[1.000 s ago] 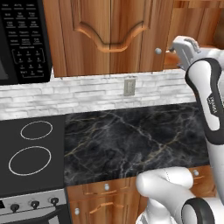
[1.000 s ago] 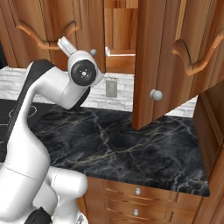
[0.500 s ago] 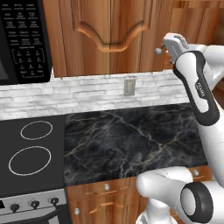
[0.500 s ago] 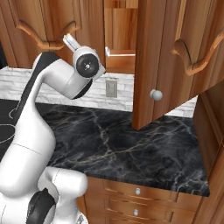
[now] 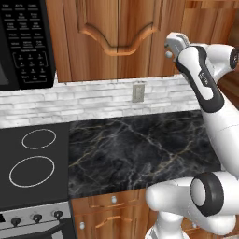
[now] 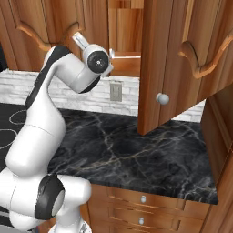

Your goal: Open the cabinet and move the ladle to the pot. Then close the cabinet.

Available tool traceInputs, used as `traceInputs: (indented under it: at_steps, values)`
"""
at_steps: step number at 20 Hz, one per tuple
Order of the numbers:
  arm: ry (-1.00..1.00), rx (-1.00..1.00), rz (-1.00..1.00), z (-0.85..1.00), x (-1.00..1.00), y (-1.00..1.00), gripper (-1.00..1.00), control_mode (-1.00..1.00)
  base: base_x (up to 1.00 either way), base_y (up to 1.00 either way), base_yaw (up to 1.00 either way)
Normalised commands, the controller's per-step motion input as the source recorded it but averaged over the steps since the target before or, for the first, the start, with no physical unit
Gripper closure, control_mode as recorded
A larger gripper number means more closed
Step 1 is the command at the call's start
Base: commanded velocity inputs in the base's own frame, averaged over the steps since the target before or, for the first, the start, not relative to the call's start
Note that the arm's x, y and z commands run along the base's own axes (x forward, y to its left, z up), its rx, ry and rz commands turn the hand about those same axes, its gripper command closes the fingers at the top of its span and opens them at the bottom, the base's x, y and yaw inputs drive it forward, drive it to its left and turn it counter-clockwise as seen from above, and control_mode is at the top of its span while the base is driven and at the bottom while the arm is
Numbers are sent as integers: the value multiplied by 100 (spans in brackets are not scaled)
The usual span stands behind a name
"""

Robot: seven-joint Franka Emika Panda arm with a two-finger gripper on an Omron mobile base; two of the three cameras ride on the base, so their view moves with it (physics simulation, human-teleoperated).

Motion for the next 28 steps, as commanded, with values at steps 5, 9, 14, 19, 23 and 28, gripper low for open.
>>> traceInputs:
  at_steps: [5,9,14,19,23,28]
  values:
    - [0,0,2,-2,48,0,-100,-100,0,0,0]
    - [0,0,5,-7,46,0,-100,-100,0,0,0]
    - [-3,0,7,-14,40,-7,-100,-100,0,0,0]
    - [-7,0,10,-17,38,-5,-100,-100,0,0,0]
    - [-3,0,10,-17,35,0,100,-100,0,0,0]
    - [0,0,3,-18,16,0,100,-100,0,0,0]
